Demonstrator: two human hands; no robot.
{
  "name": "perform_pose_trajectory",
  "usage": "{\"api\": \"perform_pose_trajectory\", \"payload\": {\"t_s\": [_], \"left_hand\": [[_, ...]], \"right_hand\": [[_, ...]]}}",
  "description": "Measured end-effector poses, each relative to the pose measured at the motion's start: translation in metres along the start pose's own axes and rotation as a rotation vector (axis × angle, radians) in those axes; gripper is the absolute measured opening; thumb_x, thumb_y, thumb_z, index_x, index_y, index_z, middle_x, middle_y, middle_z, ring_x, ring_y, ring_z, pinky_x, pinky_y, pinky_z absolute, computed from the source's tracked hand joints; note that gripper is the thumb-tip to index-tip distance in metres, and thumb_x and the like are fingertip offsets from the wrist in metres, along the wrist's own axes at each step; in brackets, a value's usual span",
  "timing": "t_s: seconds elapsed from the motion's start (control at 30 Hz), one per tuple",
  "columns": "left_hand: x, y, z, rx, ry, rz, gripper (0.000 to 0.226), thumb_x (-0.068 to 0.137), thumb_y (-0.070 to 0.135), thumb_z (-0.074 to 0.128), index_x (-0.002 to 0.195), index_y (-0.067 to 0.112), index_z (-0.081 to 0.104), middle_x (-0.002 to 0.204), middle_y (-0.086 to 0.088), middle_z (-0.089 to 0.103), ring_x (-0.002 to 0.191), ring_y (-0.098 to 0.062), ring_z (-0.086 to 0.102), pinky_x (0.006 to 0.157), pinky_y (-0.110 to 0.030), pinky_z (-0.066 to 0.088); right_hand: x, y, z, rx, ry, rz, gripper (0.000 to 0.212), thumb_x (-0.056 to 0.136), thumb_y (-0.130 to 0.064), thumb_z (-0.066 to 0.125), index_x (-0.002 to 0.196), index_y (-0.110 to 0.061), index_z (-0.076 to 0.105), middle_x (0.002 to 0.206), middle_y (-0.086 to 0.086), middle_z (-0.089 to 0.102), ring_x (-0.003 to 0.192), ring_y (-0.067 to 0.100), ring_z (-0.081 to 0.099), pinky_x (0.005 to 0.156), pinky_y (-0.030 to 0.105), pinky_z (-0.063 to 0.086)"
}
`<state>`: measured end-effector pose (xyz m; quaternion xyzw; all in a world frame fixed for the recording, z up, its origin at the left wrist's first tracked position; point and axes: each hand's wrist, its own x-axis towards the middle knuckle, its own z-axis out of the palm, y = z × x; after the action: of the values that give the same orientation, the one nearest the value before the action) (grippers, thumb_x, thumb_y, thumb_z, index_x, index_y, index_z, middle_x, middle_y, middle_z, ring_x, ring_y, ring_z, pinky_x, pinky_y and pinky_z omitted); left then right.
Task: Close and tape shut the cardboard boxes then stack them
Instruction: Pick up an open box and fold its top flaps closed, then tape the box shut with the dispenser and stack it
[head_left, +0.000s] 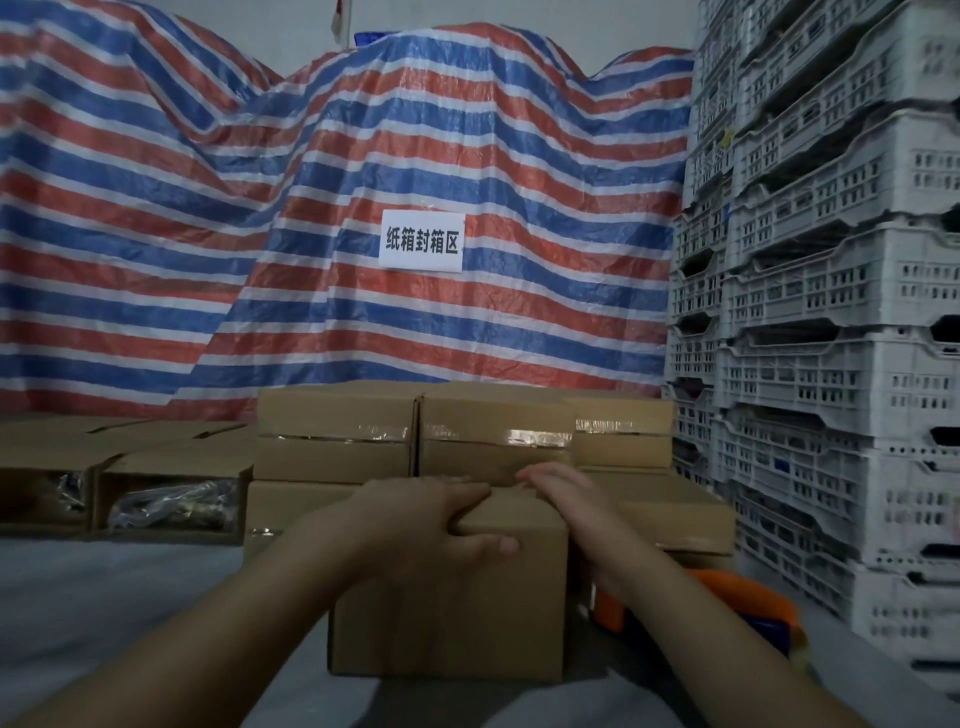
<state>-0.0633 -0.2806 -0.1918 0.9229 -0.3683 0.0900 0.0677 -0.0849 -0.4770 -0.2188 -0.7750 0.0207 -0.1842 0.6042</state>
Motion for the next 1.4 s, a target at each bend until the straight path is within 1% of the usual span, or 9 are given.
{"api": "perform_pose_trajectory", "payload": {"t_s": [0.2, 0.3, 0.47, 0.73, 0.9, 0.97, 1.07, 1.23, 1.4], "left_hand": [[-0.005, 0.002, -0.004, -0.038, -0.012, -0.007, 0.079, 0.083, 0.081, 0.038, 0.150, 0.043, 0.023, 0.154, 0.012, 0.035, 0.135, -0.013, 0.039, 0.104, -0.035, 0.034], [-0.006, 0.004, -0.006, -0.031, -0.017, -0.006, 0.077, 0.084, 0.079, 0.038, 0.150, 0.042, 0.024, 0.151, 0.010, 0.040, 0.131, -0.013, 0.043, 0.101, -0.034, 0.036], [-0.012, 0.011, -0.004, -0.007, 0.017, 0.006, 0.077, 0.085, 0.079, 0.037, 0.150, 0.039, 0.027, 0.150, 0.011, 0.041, 0.129, -0.012, 0.045, 0.094, -0.030, 0.036], [-0.014, 0.011, -0.011, -0.205, -0.061, -0.094, 0.078, 0.087, 0.080, 0.025, 0.153, 0.041, 0.014, 0.160, 0.005, 0.026, 0.144, -0.019, 0.028, 0.113, -0.042, 0.024], [-0.017, 0.001, -0.029, -0.647, -0.023, -0.117, 0.052, 0.099, 0.063, 0.022, 0.138, 0.038, 0.045, 0.137, 0.008, 0.054, 0.124, -0.009, 0.049, 0.114, -0.039, 0.027], [-0.018, -0.004, -0.030, -0.772, -0.002, -0.123, 0.052, 0.100, 0.060, 0.022, 0.131, 0.033, 0.053, 0.130, 0.010, 0.059, 0.119, -0.006, 0.052, 0.114, -0.039, 0.030], [-0.016, -0.012, -0.029, -1.009, 0.056, -0.143, 0.059, 0.098, 0.062, 0.024, 0.123, 0.023, 0.062, 0.123, 0.005, 0.066, 0.114, -0.008, 0.060, 0.109, -0.035, 0.037], [-0.011, -0.014, -0.029, -1.284, 0.165, -0.226, 0.075, 0.094, 0.069, 0.020, 0.112, 0.013, 0.066, 0.104, -0.005, 0.075, 0.101, -0.017, 0.070, 0.090, -0.034, 0.050], [-0.013, -0.023, -0.026, -1.558, 0.244, -0.279, 0.074, 0.102, 0.057, 0.015, 0.116, 0.002, 0.062, 0.105, -0.015, 0.074, 0.103, -0.025, 0.067, 0.099, -0.038, 0.042]], "right_hand": [[-0.025, 0.004, -0.054, -0.862, 0.176, -0.269, 0.043, 0.101, -0.050, 0.046, 0.071, -0.022, 0.059, 0.069, -0.001, 0.062, 0.064, 0.014, 0.060, 0.058, 0.035, 0.048], [-0.044, 0.019, -0.073, -1.277, 0.283, -0.304, 0.045, 0.095, -0.062, 0.042, 0.077, -0.025, 0.061, 0.077, -0.005, 0.063, 0.069, 0.010, 0.060, 0.064, 0.030, 0.053], [-0.065, 0.045, -0.082, -1.388, 0.350, -0.118, 0.059, 0.091, -0.078, 0.029, 0.076, -0.026, 0.053, 0.079, -0.004, 0.061, 0.068, 0.013, 0.057, 0.053, 0.027, 0.037], [-0.060, 0.058, -0.080, -1.412, 0.498, -0.175, 0.072, 0.085, -0.084, 0.020, 0.059, -0.024, 0.048, 0.055, -0.009, 0.047, 0.046, 0.002, 0.040, 0.040, 0.022, 0.022], [-0.029, -0.010, -0.101, -0.742, 0.541, -0.211, 0.084, 0.078, -0.087, 0.030, 0.044, -0.015, 0.056, 0.036, -0.005, 0.049, 0.033, 0.007, 0.048, 0.045, 0.023, 0.034], [-0.014, -0.048, -0.093, -0.438, 0.443, -0.200, 0.076, 0.084, -0.080, 0.044, 0.048, -0.016, 0.064, 0.038, -0.005, 0.055, 0.032, 0.005, 0.050, 0.050, 0.026, 0.037], [0.004, -0.093, -0.058, -0.222, 0.158, -0.121, 0.060, 0.087, -0.070, 0.057, 0.083, -0.014, 0.075, 0.059, 0.003, 0.071, 0.048, 0.013, 0.065, 0.060, 0.030, 0.049], [0.030, -0.121, -0.003, -0.369, -0.081, -0.103, 0.053, 0.089, -0.068, 0.058, 0.103, -0.018, 0.070, 0.084, 0.007, 0.077, 0.075, 0.021, 0.073, 0.077, 0.036, 0.058], [0.039, -0.123, 0.007, -0.394, -0.248, -0.060, 0.049, 0.095, -0.059, 0.056, 0.115, -0.015, 0.065, 0.101, 0.014, 0.077, 0.081, 0.022, 0.069, 0.089, 0.037, 0.055]]}}
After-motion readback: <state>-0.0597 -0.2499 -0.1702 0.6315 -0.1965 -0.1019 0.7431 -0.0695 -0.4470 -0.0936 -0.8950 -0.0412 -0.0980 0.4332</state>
